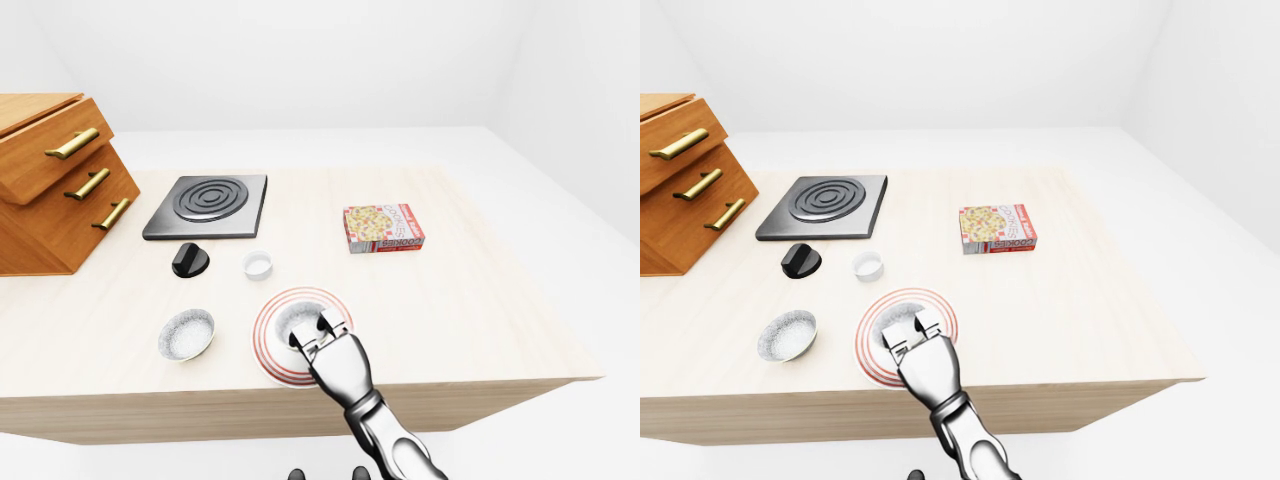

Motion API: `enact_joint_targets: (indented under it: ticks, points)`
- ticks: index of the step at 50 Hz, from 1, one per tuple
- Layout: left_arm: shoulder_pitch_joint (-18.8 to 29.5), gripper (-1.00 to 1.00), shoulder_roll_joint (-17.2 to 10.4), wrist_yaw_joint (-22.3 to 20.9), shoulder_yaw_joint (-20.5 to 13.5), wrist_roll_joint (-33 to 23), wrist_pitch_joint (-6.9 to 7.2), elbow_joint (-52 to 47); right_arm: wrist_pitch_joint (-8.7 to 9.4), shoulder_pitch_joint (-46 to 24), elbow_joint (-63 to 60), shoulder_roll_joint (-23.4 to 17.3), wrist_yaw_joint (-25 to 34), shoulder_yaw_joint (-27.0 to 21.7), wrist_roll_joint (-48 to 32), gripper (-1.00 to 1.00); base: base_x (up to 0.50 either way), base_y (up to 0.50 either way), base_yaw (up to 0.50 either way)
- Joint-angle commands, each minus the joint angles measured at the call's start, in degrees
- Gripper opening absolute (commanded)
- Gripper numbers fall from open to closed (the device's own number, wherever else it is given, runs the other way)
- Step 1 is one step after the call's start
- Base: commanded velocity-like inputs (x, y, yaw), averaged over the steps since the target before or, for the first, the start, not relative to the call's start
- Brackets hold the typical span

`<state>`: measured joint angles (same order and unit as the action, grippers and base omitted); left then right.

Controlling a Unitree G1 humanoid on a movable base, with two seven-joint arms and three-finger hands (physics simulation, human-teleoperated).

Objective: Pick the akita bowl next to the plate and place it on the plate.

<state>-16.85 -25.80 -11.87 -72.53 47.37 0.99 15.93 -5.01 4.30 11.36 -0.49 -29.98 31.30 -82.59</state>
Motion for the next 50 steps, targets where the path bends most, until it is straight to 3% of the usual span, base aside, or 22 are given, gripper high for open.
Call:
enact_joint_targets:
  ticks: [1, 34, 50]
  points:
    - [0.2, 1.0, 0.1, -0.1, 0.5, -0.2, -0.43, 0.3, 0.01, -0.9, 2.2, 1.4, 0.0, 1.3, -6.4, -1.0, 0.0, 0.0, 0.0]
    - [0.6, 1.0, 0.0, -0.4, 1.6, -0.5, -1.45, 1.1, 0.01, -7.3, 9.2, 3.6, 0.0, -2.8, -8.0, -1.0, 0.0, 0.0, 0.0]
    - [0.3, 1.0, 0.3, 0.0, 1.2, -0.3, -0.74, 0.1, 0.01, -7.7, 12.2, 3.7, 0.0, -3.2, -8.7, -1.0, 0.0, 0.0, 0.0]
